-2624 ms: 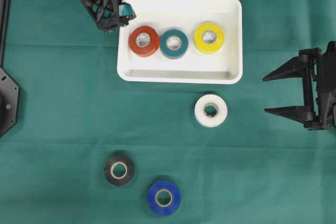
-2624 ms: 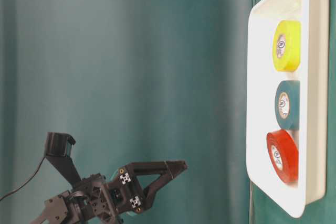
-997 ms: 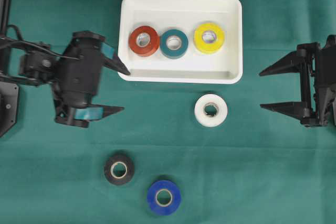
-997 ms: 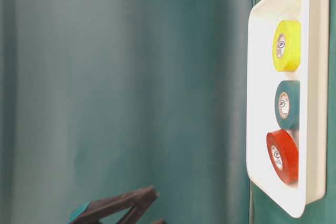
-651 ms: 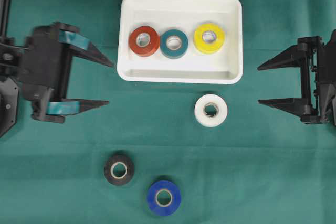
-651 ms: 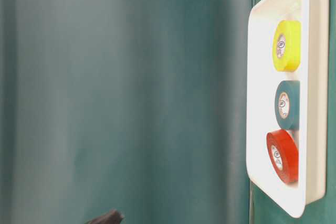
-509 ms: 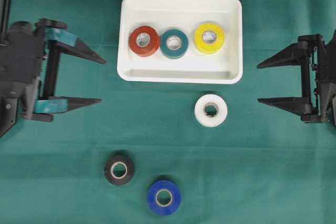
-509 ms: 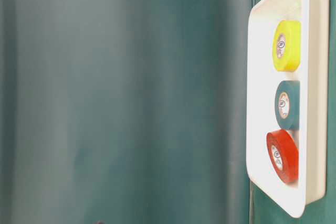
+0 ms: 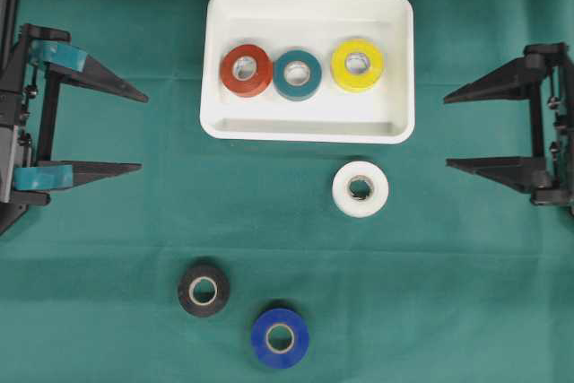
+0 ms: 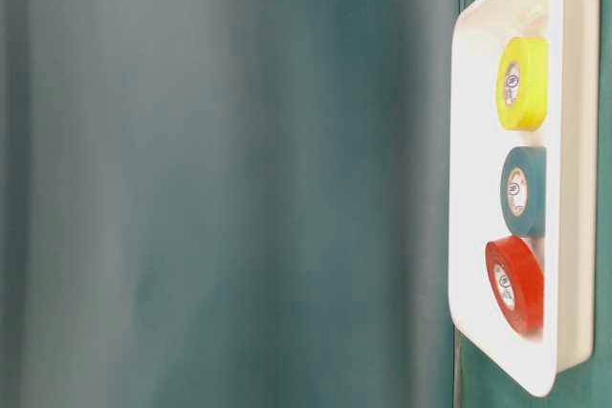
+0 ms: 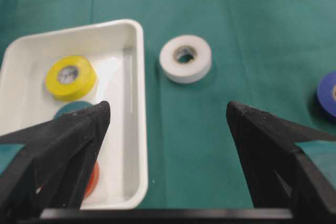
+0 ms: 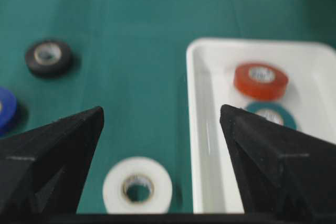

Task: Pick up the tape from a random location and place it into the white case.

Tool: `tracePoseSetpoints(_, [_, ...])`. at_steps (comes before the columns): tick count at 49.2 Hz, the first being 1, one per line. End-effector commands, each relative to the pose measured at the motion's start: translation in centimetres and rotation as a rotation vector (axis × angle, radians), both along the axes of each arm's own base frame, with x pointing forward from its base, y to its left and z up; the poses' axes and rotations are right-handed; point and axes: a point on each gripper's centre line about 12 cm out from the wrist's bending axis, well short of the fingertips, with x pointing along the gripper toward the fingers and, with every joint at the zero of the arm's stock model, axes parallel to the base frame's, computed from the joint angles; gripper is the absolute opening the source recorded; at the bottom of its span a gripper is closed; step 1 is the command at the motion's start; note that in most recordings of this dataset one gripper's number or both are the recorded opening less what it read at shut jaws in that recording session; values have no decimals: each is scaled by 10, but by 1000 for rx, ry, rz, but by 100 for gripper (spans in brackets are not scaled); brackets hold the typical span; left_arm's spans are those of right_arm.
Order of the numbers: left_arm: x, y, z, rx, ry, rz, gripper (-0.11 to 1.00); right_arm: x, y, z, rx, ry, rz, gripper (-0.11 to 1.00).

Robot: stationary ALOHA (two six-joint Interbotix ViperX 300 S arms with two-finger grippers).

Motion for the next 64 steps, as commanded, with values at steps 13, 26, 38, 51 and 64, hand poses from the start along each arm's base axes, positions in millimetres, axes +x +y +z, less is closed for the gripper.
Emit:
tracePoseSetpoints(13, [-7, 0, 10, -7, -112, 3, 97, -8, 1, 30, -4, -119, 6, 86])
tracePoseSetpoints(26, [-7, 0, 5, -30, -149, 10, 97, -8, 2, 32, -23, -145, 20, 86])
tracePoseSetpoints(38, [-14, 0, 0, -111, -161, 36, 97, -11, 2, 31, -35, -145, 23, 86])
tracePoseSetpoints(51, [-35, 0, -24, -115, -227, 34, 97, -22, 3, 25, -35, -159, 22, 86])
tracePoseSetpoints(64, [-45, 0, -37, -115, -264, 33, 97, -28, 3, 14, -36, -148, 25, 86])
